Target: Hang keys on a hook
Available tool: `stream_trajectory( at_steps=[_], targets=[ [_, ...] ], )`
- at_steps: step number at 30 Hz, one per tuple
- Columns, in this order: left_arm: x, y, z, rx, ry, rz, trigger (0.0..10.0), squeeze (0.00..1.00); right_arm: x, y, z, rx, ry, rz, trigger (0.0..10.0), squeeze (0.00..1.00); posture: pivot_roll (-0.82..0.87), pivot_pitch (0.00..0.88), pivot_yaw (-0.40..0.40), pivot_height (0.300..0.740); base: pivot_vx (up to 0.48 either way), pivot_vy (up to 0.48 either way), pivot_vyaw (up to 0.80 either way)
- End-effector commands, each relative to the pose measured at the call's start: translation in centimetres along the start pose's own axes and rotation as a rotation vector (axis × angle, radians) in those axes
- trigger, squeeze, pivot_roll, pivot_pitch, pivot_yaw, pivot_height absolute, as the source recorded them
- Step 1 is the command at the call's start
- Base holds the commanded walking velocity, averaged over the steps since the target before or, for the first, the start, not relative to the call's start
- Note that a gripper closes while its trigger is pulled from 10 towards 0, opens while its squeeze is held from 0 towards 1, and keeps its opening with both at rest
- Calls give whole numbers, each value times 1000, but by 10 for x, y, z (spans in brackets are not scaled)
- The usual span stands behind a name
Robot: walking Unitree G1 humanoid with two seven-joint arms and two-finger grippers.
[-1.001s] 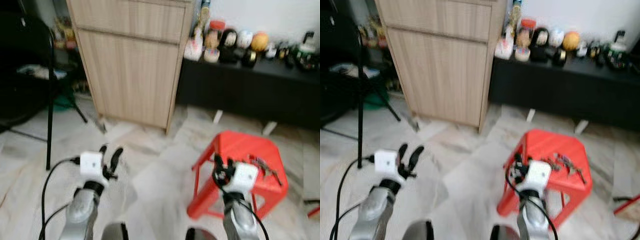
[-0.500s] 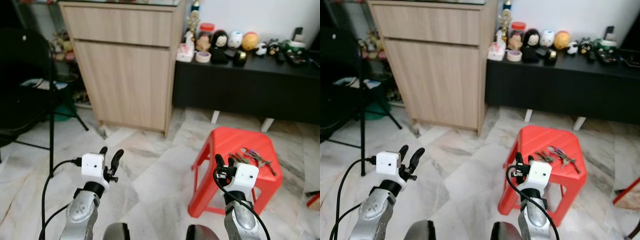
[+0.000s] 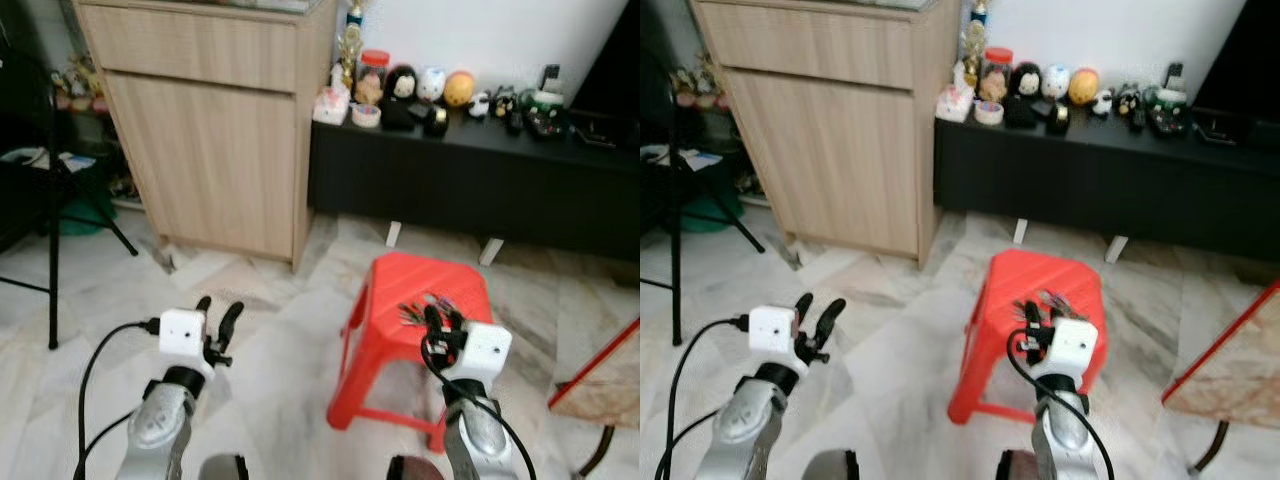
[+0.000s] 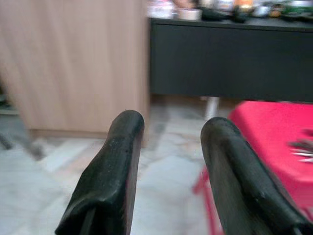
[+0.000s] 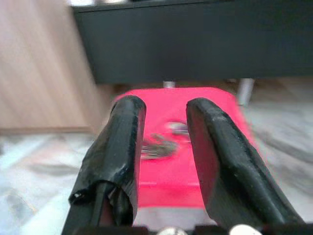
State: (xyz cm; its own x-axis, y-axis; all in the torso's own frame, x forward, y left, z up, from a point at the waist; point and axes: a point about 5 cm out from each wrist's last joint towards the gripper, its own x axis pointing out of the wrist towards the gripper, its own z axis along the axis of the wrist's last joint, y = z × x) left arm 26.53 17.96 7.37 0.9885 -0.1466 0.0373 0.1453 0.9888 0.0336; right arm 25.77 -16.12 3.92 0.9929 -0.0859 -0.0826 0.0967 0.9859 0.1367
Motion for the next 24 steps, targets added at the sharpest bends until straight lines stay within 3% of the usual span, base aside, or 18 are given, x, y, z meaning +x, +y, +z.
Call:
stream_trajectory(
  at_steps=[1, 24],
  targets=[
    [0, 4, 3, 14, -9, 9, 10000, 0, 1, 1, 1, 7, 0, -3, 10000, 0, 47, 9, -75, 608, 0, 0, 0],
    [2, 0, 0, -39, -2, -1, 10000, 0, 0, 7, -3, -11, 24, 55, 10000, 0, 37, 0, -72, 608, 0, 0, 0]
  ],
)
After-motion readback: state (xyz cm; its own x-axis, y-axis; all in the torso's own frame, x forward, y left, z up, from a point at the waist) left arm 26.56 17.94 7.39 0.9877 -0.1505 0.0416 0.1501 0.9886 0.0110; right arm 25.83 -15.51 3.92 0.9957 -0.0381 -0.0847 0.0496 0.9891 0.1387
